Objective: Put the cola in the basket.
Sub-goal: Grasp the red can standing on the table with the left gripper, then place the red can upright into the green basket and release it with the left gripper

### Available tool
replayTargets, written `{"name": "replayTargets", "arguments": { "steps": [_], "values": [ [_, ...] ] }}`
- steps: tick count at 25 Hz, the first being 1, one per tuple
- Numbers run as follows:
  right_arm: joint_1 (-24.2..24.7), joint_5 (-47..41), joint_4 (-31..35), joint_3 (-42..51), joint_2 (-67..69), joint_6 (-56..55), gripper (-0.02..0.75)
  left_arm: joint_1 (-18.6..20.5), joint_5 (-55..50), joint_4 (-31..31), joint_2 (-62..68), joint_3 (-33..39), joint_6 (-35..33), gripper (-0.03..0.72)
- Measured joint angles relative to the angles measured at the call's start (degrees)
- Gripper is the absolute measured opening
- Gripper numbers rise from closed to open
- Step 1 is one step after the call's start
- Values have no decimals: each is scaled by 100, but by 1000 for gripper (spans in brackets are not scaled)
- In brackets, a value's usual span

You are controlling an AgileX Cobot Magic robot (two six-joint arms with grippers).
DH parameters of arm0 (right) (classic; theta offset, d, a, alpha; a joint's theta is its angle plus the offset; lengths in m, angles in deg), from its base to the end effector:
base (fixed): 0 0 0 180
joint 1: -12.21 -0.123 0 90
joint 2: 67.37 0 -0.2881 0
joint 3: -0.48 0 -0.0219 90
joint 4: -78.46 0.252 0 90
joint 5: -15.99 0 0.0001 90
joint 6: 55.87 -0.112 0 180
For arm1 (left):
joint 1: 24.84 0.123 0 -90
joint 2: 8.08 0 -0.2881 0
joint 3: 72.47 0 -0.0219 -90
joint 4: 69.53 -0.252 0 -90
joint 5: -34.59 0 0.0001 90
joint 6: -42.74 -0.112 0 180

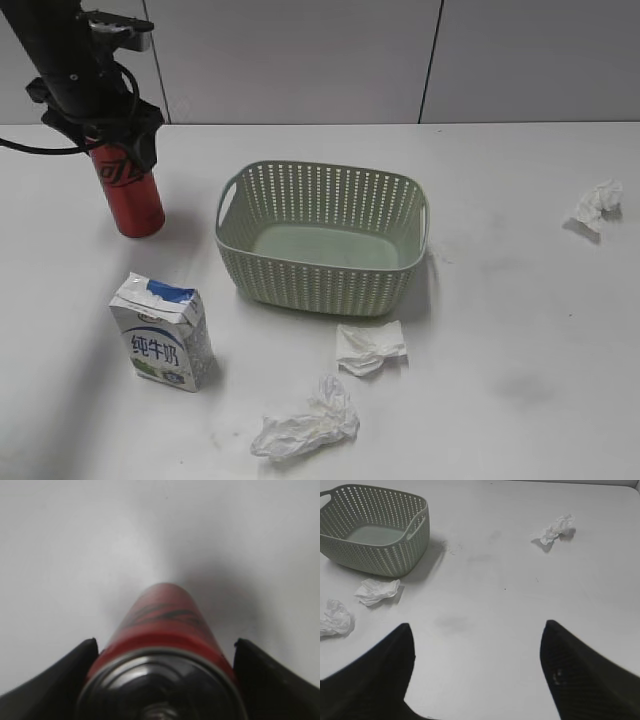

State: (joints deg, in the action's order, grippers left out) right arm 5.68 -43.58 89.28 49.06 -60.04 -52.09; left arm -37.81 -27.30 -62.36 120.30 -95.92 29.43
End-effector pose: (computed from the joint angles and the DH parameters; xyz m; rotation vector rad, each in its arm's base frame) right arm 0.0086 0.0192 0.2723 -0.1878 2.0019 0.2554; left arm 0.4393 -0.1138 0.1968 0.5951 2.8451 -0.1695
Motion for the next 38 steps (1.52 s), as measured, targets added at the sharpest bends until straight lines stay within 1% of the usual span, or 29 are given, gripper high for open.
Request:
{"name": "replayTargets", "arguments": {
  "steps": [2,9,14,16,19,23,26,30,35,38],
  "values": [
    [0,0,0,0,0,0,589,0,0,0,0,-17,0,524],
    [0,0,0,0,0,0,589,0,-101,0,-18,-29,-7,527],
    [0,0,0,0,0,0,589,0,-223,-30,-316,-29,-7,527],
    [0,0,0,0,0,0,589,-7,-245,-103,-567,-24,-13,527],
    [0,0,0,0,0,0,589,-131,-364,-363,-965,-24,-19,527],
    [0,0,0,0,0,0,589,-490,-556,-457,-1405,-24,-25,527],
    [0,0,0,0,0,0,589,-895,-711,-450,-1694,-50,-25,527],
    [0,0,0,0,0,0,589,-1556,-844,-364,-1808,-321,-25,527],
    [0,0,0,0,0,-4,589,-2424,-537,-261,-1803,-477,-25,527],
    [0,0,0,0,0,-4,589,-2730,-215,-166,-1677,-510,-25,527]
  ]
}}
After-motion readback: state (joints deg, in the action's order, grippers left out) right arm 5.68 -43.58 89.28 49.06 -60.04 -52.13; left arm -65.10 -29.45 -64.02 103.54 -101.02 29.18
